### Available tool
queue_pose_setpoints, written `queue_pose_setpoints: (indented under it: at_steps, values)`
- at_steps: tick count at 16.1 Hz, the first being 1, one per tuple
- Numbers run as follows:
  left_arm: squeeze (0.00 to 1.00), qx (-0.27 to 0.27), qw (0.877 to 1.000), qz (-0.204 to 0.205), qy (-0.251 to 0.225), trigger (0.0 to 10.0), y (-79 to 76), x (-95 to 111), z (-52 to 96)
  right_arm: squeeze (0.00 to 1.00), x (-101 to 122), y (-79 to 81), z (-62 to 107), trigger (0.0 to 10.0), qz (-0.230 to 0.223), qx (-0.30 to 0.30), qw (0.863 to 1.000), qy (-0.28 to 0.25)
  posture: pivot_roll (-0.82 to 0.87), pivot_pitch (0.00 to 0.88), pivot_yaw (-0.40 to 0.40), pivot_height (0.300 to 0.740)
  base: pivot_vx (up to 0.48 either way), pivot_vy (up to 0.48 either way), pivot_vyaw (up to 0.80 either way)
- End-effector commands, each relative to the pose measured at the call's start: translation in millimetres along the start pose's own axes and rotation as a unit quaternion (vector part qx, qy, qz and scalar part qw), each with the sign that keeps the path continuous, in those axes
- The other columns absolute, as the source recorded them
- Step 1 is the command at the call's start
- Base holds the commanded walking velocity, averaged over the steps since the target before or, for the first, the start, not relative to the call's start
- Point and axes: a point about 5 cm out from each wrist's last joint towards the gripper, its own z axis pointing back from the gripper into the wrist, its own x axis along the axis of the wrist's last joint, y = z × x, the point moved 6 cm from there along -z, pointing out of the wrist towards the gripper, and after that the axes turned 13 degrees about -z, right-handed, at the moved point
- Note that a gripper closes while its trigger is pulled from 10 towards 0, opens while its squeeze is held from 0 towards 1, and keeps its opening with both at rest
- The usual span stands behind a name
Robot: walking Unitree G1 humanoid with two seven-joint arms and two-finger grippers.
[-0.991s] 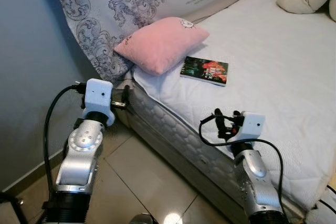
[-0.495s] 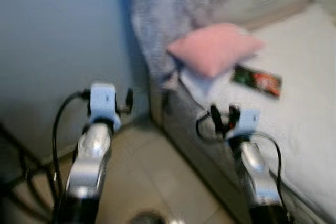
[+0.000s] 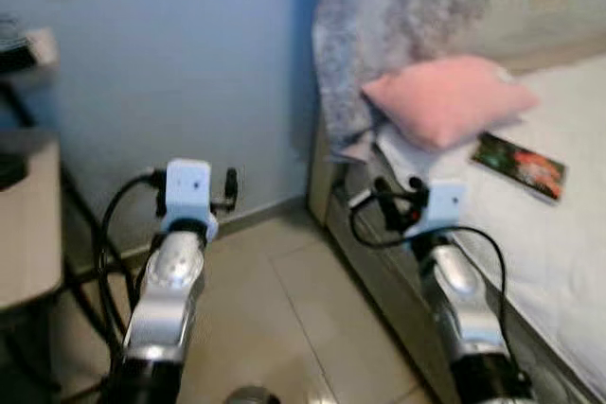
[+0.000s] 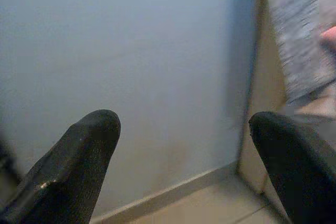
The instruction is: Clean up the room
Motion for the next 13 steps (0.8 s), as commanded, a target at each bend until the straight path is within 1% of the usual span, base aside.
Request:
queue_pose_setpoints:
  at_steps: [1,2,3,4,5,7,11,13]
  values:
    - [0.00,0.008,1.000,-0.004,0.011,10.0,2.0,-4,-0.7,0.00,-2,-0.4,2.2,10.0,0.006,0.001,1.000,0.006,0.07,0.000,-0.026,0.740,0.000,0.000,0.52]
    - [0.00,0.007,1.000,0.002,0.001,10.0,2.6,1,-2.3,0.00,-3,-1.0,2.4,10.0,0.004,0.000,1.000,0.009,0.08,0.000,-0.027,0.740,0.000,0.000,0.52]
    - [0.00,-0.005,1.000,0.015,-0.016,10.0,0.8,9,-2.4,0.00,-5,-4.5,1.9,10.0,0.004,-0.011,1.000,0.013,0.08,0.000,-0.027,0.740,0.000,0.000,0.52]
    - [0.00,-0.018,0.999,0.023,-0.035,10.0,-0.2,15,-0.6,0.00,-6,-5.5,0.9,10.0,0.003,-0.014,1.000,0.016,0.08,0.000,-0.026,0.740,0.480,0.000,0.00]
    - [0.00,-0.012,0.999,0.020,-0.031,10.0,2.0,13,-0.7,0.00,-6,-4.9,0.5,10.0,0.010,-0.011,1.000,0.016,0.08,0.000,-0.026,0.740,0.480,0.000,0.00]
    - [0.00,-0.010,0.999,0.022,-0.025,10.0,2.7,12,-1.5,0.00,-6,-4.5,-0.2,10.0,0.005,-0.011,1.000,0.016,0.08,0.000,-0.026,0.740,0.458,0.000,0.00]
    - [0.00,-0.023,0.999,-0.001,-0.029,10.0,0.5,12,-2.2,0.00,-9,1.6,0.0,10.0,0.002,-0.002,1.000,0.017,0.09,0.000,-0.026,0.740,0.459,0.000,0.00]
    - [0.00,-0.025,0.999,-0.001,-0.030,10.0,0.8,13,-3.6,0.00,-11,4.5,-0.1,10.0,0.001,0.002,1.000,0.019,0.09,0.000,-0.025,0.740,0.480,0.000,0.00]
